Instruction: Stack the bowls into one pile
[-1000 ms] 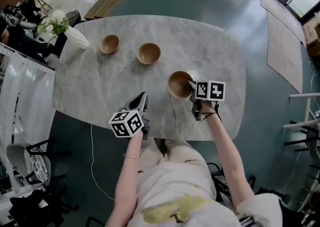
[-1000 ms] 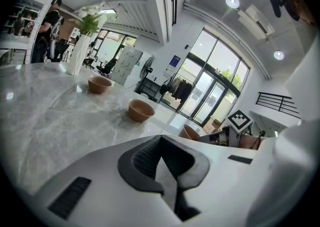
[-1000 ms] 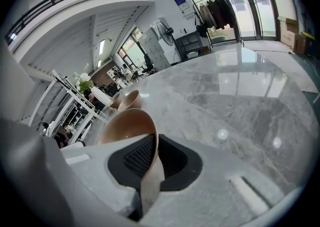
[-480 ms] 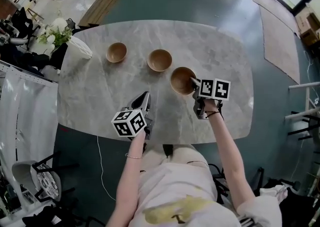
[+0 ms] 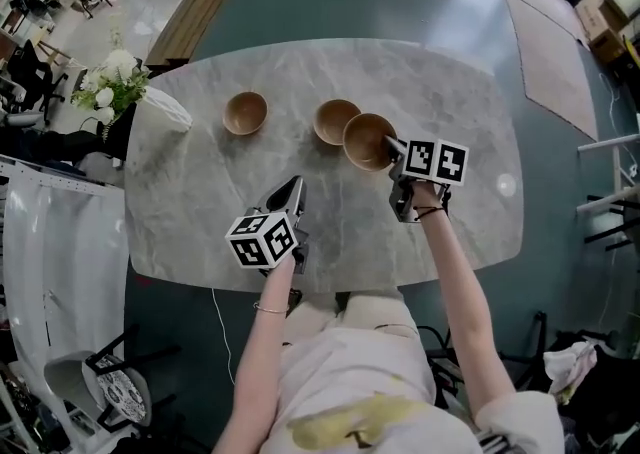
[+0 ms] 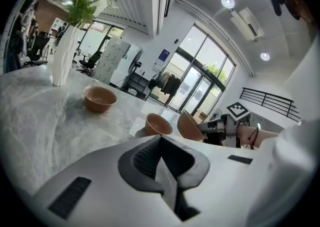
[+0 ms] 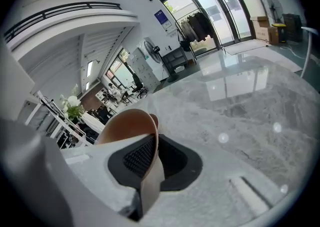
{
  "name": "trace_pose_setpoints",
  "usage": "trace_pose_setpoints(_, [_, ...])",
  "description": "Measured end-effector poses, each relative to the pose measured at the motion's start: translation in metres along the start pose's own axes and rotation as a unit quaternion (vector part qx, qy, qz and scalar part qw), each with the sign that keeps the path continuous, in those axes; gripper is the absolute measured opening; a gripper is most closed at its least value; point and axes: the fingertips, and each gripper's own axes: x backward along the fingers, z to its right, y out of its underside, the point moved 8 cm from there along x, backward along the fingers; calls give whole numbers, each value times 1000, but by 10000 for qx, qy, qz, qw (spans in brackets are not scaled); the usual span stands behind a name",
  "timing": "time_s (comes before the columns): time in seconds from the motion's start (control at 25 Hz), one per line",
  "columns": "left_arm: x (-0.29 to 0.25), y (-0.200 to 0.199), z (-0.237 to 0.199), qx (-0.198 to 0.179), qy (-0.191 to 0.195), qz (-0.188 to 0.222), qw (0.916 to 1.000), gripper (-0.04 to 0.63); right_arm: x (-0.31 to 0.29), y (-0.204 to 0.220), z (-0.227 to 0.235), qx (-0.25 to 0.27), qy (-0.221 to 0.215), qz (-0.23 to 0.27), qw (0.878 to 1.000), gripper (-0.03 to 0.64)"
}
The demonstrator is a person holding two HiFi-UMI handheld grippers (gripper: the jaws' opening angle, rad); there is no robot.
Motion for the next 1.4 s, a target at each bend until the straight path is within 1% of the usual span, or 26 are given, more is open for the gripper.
trace_pose_setpoints(0.12, [-1,-8,-10,-86,128,-81,9998,0,-7,-4,-9,-62,60,148,9999,25])
trace_pose_setpoints(0.28, [-3,-18,-18,-186,248,-132,9994,-1,-19,-11,-18,8,163,245,9996,25])
trace_pose_setpoints(0.48, [-9,-25,-28,-137,283,-132,9994,0,-34,-16,-26,34,273,266,9993,25])
trace_pose_setpoints(0.68, [-20,-25,-27,-40,298,-203,9993,0,-46,-28,-30,174,333,181,9991,25])
trace_pose_setpoints(0.84, [-29,-25,-30,24,266,-256,9993,0,-64,-36,-31,451,427,-23,9981,25])
trace_pose_setpoints(1.0, [-36,-22,-37,136,221,-328,9991,-1,-76,-39,-30,803,641,-167,9946,25])
trace_pose_setpoints(1.16, [-39,-22,-43,233,116,-307,9992,0,-85,-40,-31,1228,816,-348,9885,25])
trace_pose_setpoints(1.4, [-42,-20,-45,320,80,-326,9989,0,-92,-38,-35,1770,1078,-475,9771,26])
